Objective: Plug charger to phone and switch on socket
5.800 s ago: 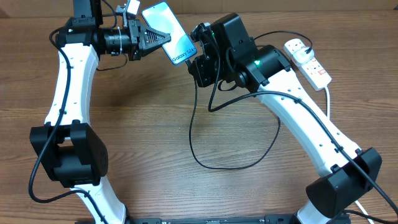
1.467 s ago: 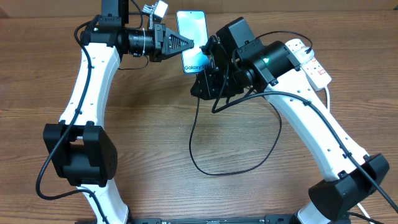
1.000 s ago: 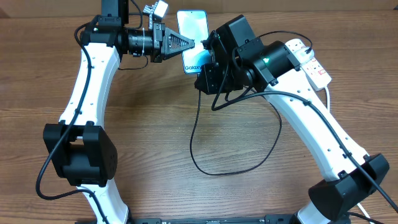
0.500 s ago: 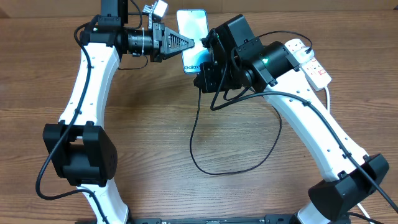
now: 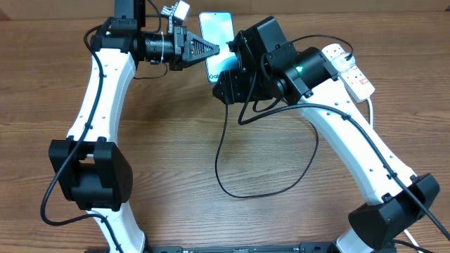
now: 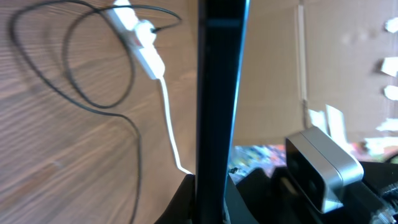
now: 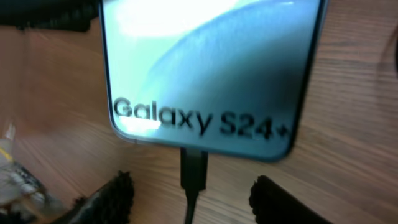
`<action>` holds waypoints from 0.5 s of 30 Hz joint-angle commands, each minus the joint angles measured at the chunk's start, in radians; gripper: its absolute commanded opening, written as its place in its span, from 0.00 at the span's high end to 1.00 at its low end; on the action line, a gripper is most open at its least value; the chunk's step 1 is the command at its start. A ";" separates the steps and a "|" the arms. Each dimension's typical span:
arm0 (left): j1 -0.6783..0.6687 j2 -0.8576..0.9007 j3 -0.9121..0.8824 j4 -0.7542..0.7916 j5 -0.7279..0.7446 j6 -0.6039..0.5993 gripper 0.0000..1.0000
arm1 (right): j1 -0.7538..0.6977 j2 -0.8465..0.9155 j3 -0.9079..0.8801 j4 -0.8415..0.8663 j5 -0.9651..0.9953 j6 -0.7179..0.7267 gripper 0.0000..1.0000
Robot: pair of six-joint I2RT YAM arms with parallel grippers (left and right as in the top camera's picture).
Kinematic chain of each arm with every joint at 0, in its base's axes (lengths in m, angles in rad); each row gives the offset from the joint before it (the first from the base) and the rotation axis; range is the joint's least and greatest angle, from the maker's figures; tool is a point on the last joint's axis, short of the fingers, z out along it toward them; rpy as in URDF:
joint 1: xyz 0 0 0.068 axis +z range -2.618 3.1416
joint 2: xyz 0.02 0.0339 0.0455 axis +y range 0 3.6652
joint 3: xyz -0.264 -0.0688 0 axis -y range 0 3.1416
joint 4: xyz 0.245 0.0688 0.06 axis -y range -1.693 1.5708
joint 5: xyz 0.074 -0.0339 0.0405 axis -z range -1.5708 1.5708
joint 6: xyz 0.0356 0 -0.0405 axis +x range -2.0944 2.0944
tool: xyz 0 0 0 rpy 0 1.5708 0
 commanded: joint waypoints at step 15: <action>-0.063 0.089 0.009 -0.176 -0.402 0.160 0.96 | -0.217 -0.006 0.024 -0.090 0.144 0.001 0.13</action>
